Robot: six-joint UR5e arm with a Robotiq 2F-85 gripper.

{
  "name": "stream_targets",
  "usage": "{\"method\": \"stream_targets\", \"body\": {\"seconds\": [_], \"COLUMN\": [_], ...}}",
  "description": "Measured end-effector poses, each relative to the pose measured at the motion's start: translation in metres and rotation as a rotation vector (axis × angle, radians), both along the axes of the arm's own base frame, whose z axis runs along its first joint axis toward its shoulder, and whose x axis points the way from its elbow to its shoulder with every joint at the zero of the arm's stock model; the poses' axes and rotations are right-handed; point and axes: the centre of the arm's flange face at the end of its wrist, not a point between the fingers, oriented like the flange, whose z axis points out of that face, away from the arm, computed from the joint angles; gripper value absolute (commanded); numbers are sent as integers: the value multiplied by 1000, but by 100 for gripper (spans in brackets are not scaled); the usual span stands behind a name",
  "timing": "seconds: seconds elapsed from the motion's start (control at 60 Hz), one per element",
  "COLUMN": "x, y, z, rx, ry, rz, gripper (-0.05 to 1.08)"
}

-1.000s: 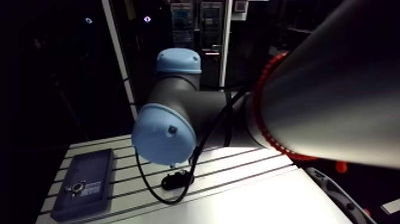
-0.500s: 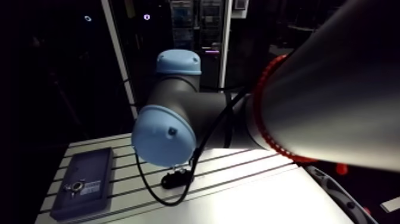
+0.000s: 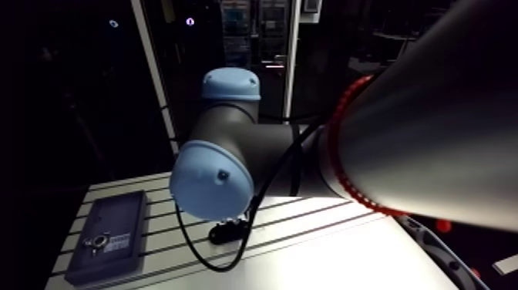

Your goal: Pick up the M10 bolt and insert it into the hole until fully seated.

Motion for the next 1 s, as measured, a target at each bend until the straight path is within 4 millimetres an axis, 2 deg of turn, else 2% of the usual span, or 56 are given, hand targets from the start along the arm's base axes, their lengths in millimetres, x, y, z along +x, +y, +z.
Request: {"method": "stream_targets", "body": {"seconds": [1.0], "x": [3], "y": [0], "z": [-2], "rx": [5], "ry": [-8], "rz": [0], "gripper": [54]}}
